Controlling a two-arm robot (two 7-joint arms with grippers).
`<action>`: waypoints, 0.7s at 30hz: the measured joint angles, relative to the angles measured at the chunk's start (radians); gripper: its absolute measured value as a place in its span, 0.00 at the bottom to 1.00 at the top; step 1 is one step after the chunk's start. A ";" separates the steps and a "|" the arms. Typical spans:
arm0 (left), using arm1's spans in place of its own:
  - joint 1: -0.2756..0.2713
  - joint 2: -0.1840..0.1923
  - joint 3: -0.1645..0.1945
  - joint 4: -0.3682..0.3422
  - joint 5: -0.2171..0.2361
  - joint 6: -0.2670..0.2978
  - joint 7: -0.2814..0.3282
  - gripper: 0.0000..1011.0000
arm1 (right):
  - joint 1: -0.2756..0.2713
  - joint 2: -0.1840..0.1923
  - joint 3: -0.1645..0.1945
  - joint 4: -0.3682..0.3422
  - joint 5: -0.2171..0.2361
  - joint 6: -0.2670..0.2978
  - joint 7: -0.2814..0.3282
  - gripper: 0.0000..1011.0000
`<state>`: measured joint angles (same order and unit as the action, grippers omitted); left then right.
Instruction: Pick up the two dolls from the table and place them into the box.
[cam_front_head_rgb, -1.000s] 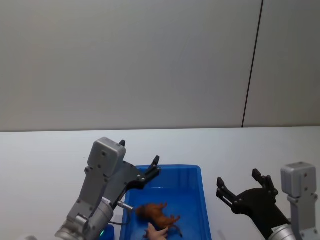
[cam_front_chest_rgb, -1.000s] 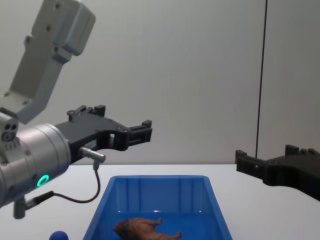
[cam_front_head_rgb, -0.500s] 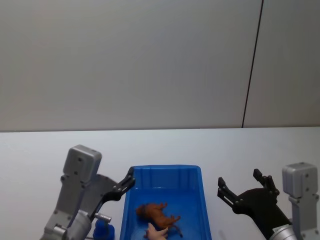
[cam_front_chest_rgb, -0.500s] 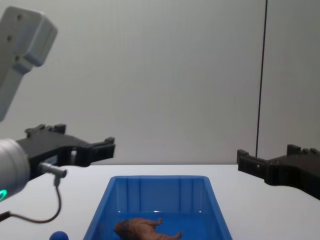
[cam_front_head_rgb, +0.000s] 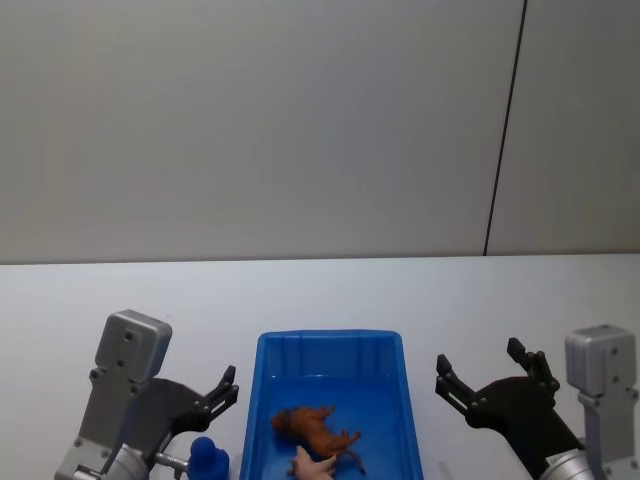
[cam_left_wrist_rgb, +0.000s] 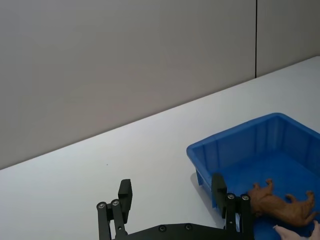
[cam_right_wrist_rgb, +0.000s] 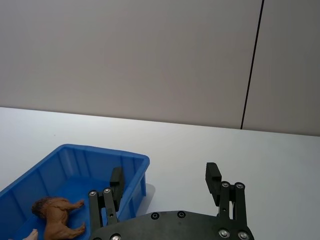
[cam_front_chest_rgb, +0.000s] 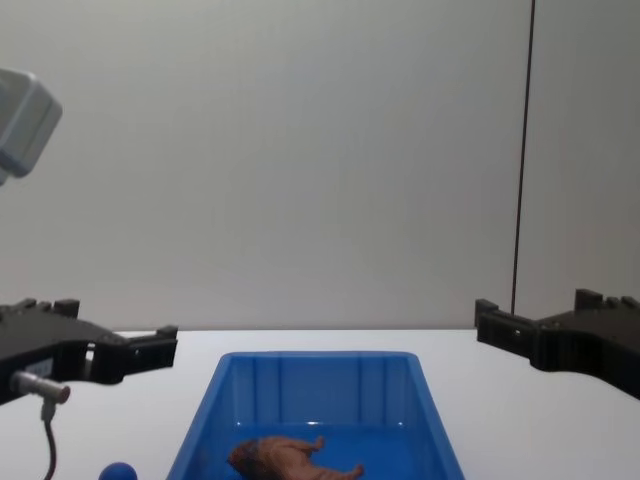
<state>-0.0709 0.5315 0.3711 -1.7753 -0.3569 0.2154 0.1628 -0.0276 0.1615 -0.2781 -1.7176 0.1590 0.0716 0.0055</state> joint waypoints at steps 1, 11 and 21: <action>0.001 0.002 -0.001 0.001 -0.002 0.002 -0.003 0.99 | 0.000 0.000 0.000 0.000 0.000 0.000 0.000 0.99; 0.000 0.013 -0.016 0.039 -0.017 0.033 -0.067 0.99 | 0.000 0.000 0.000 0.000 0.000 0.000 0.000 0.99; -0.011 0.008 -0.022 0.088 -0.020 0.057 -0.119 0.99 | 0.000 0.000 0.000 0.000 0.000 0.000 0.000 0.99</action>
<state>-0.0823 0.5399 0.3495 -1.6871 -0.3768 0.2729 0.0442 -0.0278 0.1616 -0.2780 -1.7177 0.1589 0.0718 0.0055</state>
